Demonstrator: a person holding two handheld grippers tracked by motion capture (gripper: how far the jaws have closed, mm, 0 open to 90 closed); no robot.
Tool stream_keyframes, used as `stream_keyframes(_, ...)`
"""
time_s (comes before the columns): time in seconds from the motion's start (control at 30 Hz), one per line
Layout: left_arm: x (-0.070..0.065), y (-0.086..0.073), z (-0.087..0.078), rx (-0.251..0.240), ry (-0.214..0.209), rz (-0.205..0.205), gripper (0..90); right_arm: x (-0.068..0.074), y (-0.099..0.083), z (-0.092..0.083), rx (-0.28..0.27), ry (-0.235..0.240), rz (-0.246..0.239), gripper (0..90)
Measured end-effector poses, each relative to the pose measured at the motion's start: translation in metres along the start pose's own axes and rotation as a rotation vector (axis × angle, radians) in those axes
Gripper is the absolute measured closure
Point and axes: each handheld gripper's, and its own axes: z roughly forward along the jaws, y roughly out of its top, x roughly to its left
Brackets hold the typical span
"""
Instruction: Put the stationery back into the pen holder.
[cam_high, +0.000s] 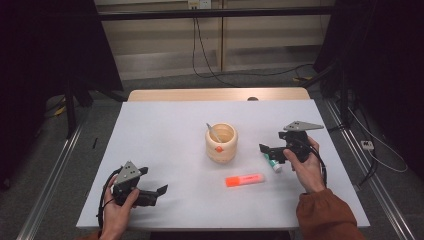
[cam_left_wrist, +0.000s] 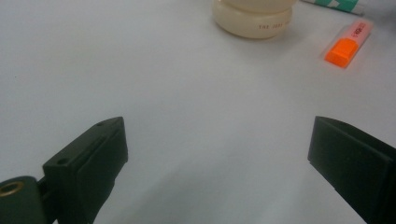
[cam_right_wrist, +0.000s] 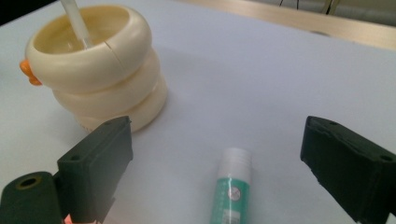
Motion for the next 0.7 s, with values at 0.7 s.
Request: stream_keyframes(0.7,0.002,0.0,-0.001,-0.002,-0.001,-0.007,4.7,-0.013,0.014,0.049,0.368,-0.035,0.037,15.1)
